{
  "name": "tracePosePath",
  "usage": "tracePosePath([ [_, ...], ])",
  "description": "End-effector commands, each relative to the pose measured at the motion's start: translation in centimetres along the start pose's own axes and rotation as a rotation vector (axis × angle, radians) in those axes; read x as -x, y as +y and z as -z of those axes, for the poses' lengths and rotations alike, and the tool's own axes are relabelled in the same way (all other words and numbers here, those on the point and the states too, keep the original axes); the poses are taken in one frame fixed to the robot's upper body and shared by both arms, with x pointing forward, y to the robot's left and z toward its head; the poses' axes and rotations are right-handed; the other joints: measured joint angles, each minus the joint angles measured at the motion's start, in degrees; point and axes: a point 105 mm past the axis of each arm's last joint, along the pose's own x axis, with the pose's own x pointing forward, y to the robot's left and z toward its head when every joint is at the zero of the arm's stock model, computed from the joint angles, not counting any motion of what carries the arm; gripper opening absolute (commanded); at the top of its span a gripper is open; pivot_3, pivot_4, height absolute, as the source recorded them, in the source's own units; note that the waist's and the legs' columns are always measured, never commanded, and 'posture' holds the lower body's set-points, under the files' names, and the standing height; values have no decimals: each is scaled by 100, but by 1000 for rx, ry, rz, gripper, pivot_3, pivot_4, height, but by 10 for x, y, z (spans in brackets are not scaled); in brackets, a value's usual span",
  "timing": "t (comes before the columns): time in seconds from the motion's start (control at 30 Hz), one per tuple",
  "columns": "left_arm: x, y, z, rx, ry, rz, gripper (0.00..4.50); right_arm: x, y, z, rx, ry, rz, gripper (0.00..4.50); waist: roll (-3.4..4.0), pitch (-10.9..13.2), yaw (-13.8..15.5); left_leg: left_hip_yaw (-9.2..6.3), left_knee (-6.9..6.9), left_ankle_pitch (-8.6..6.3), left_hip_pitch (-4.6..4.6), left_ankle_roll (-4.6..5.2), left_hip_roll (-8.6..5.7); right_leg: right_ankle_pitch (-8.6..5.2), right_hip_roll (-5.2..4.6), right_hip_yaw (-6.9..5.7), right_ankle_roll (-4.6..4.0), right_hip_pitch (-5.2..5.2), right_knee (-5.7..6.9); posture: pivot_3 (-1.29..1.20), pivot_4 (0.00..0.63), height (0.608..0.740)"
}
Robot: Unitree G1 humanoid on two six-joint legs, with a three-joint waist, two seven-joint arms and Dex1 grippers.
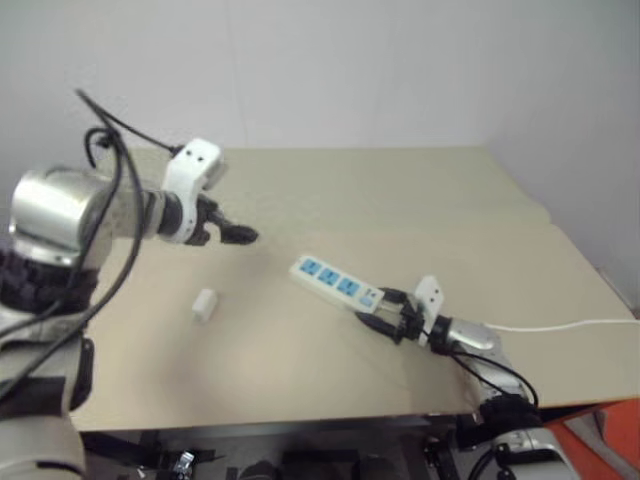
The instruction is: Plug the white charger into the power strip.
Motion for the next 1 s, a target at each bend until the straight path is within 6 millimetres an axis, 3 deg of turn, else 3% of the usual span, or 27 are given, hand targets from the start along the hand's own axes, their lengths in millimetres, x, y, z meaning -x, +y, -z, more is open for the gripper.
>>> tracePosePath([
  [0.03,1,19,4,37,63,-85,4500,0,-4,-1,14,-1,17,3416,-3,2,-1,0,0,4,-3,-7,0,0,0,-1,0,-3,1,0,150,740],
  [0.57,-23,41,22,233,242,-41,4500,-4,-4,8,2,5,56,3416,-14,7,-30,0,4,10,-7,-16,-1,1,-1,-6,-1,-1,2,0,150,740],
  [1.0,-43,43,36,196,393,-4,4500,-8,-5,12,-10,-5,100,3416,-22,4,-71,1,4,10,-6,-16,0,1,2,-5,-1,0,2,0,150,740],
])
